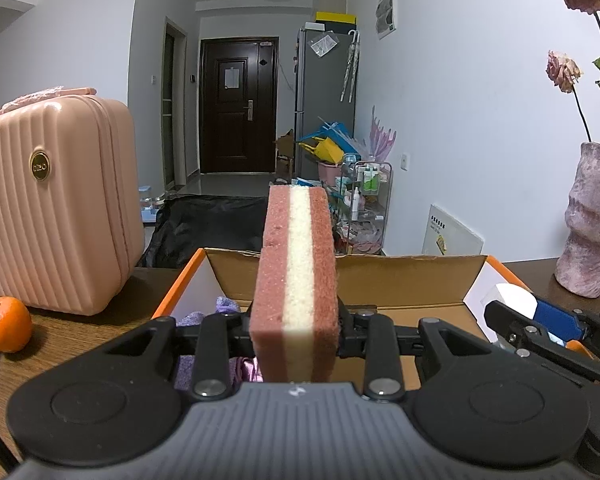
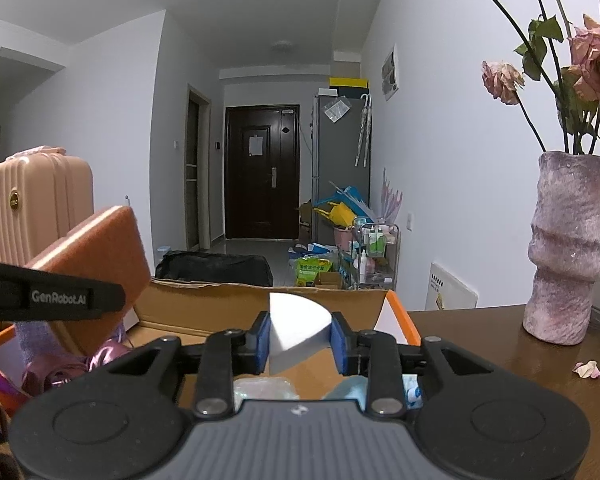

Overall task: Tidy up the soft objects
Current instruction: 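Open both grippers to drop the sponge block and the wedge into the box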

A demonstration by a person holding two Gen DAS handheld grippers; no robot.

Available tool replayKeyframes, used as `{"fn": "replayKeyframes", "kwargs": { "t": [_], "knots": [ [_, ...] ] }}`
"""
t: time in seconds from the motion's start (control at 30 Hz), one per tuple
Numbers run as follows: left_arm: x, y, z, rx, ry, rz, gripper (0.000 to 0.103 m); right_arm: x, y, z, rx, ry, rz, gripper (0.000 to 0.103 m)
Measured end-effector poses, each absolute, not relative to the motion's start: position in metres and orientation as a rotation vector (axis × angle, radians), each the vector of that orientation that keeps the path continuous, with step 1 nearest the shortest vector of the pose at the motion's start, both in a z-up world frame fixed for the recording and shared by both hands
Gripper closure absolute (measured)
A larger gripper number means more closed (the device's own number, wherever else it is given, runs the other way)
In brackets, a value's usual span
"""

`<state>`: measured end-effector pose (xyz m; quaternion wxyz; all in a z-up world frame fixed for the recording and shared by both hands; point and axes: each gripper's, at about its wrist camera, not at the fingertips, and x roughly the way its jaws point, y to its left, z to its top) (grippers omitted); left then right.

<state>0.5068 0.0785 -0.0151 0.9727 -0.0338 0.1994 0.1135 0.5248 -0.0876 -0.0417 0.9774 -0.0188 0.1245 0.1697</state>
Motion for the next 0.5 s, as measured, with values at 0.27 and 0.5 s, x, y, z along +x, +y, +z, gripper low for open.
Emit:
{"fn": "replayKeyframes", "kwargs": {
  "t": [0.27, 0.5],
  "knots": [
    [0.497, 0.084, -0.008, -0.102, 0.355, 0.249, 0.001, 0.525, -0.091, -0.043, -0.016, 0.265, 0.343, 0.025],
    [0.49, 0.084, -0.004, -0.114, 0.323, 0.271, 0.0, 0.524, -0.097, -0.041, 0.009, 0.236, 0.328, 0.0]
  ]
}}
